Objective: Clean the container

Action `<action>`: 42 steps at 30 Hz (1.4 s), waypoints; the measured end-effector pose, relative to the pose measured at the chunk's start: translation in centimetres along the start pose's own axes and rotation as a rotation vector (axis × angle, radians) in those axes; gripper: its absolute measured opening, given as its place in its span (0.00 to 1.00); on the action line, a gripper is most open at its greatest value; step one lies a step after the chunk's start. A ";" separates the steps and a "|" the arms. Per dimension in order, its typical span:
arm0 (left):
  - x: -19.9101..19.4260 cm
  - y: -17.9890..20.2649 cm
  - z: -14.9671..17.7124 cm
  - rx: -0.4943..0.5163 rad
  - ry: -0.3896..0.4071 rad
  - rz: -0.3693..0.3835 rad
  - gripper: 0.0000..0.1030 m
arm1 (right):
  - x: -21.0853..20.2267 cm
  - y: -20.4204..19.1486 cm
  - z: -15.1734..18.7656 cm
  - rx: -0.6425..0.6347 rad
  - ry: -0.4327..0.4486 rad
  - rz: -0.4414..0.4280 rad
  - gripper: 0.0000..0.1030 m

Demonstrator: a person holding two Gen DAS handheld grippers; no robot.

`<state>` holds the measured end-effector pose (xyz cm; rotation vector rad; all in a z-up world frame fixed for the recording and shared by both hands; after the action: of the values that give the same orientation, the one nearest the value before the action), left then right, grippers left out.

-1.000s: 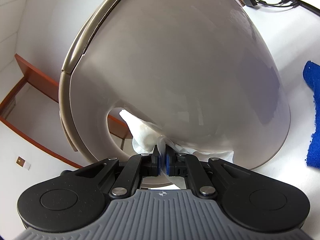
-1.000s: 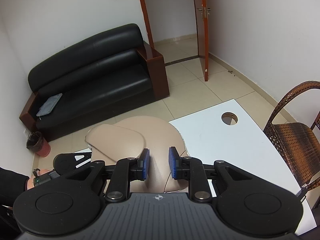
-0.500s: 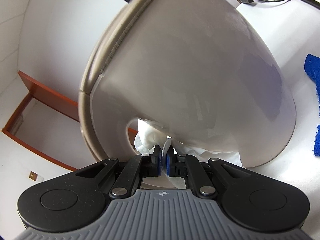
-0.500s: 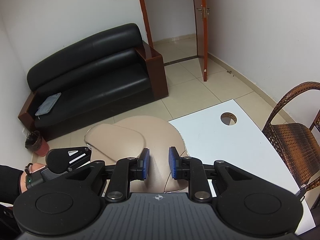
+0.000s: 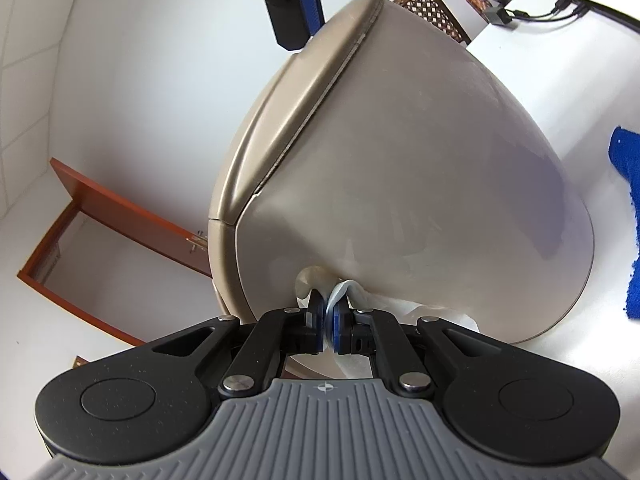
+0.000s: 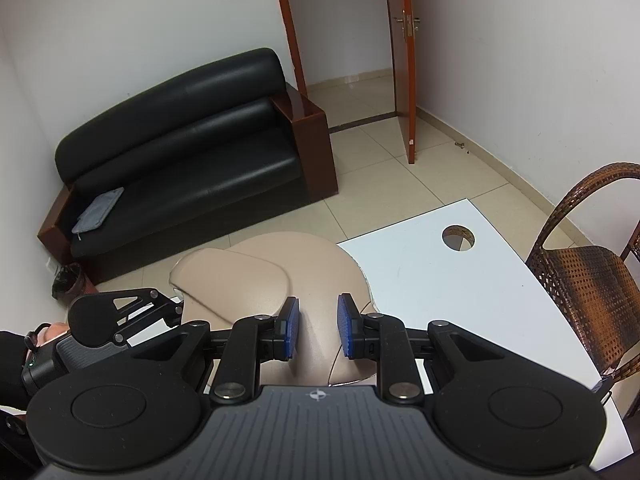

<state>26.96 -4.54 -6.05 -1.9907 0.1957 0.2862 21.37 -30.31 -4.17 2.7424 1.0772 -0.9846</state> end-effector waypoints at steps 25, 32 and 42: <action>-1.2 1.7 -11.9 0.001 -0.057 0.034 0.06 | 0.0 0.1 0.1 0.002 0.002 -0.004 0.22; -1.3 1.3 -12.7 -0.001 -0.046 0.043 0.06 | -0.1 -0.2 0.1 0.005 0.002 -0.006 0.22; -1.7 0.1 -13.9 -0.065 -0.024 0.068 0.04 | -0.1 -0.2 0.1 0.008 0.002 -0.006 0.22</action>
<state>26.90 -17.20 0.00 -2.0469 0.2420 0.3646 21.13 -30.27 -4.18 2.7480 1.0850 -0.9894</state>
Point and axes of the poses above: each gripper's, at about its wrist camera, not at the fingertips, and x roughly the way its jaws point, y to its right, z to its underside, the point moved 8 cm from there along x, roughly the way its jaws point, and after that the axes turned 6 degrees about y, right-handed, at the moved point
